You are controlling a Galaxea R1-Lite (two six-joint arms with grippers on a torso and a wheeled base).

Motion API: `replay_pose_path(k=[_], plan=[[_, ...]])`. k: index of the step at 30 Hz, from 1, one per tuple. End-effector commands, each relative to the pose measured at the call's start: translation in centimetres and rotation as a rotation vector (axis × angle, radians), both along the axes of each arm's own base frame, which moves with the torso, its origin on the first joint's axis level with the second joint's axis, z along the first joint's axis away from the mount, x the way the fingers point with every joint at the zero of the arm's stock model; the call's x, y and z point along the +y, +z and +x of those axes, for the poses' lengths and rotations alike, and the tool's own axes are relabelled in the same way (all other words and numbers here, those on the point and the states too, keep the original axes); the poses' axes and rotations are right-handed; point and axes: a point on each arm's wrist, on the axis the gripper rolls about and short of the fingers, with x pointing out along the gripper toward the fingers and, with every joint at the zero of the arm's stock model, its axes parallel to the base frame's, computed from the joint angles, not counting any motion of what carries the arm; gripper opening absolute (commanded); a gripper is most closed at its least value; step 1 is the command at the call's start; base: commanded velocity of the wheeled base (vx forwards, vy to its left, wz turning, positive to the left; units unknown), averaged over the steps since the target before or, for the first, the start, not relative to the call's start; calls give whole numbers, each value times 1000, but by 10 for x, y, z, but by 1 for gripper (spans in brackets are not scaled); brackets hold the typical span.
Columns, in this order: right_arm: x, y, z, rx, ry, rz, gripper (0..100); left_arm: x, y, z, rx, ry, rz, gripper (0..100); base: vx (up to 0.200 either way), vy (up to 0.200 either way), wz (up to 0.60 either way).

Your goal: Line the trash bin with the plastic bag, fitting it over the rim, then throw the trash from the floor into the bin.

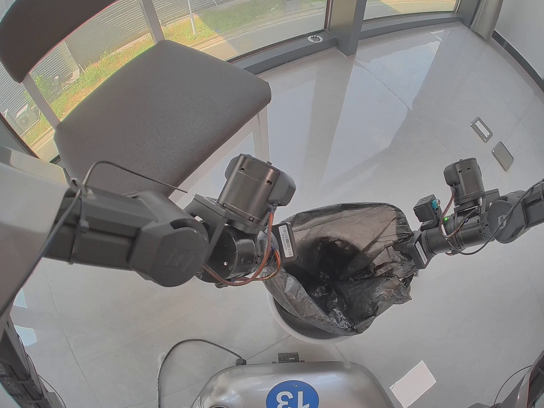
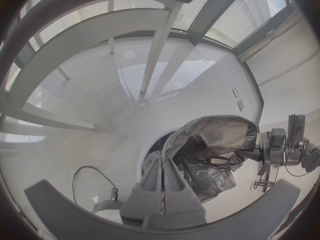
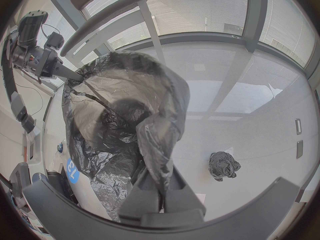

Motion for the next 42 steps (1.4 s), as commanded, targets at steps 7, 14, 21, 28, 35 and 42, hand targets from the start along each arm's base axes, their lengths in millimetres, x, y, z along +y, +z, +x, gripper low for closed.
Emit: replay_pose_path(k=[7, 14, 21, 28, 35, 42], plan=[[10, -8, 10, 9, 24, -1, 0, 3, -25, 5, 58, -15, 58, 0, 0, 0, 0], [21, -18, 22, 24, 45, -4, 0, 25, -12, 0, 46, 14, 54, 0, 0, 0, 0], [-6, -22, 27, 31, -15, -21, 0, 9, -19, 7, 46, -5, 53, 0, 0, 0, 0], [-7, -27, 45, 26, -19, -11, 0, 8, -20, 9, 47, -2, 53, 0, 0, 0, 0], [-6, -28, 46, 27, -19, -11, 100, 7, -22, 8, 50, -1, 58, 0, 0, 0, 0], [-9, -5, 36, -30, -17, -6, 100, 4, -31, 12, 63, -1, 78, 0, 0, 0, 0]])
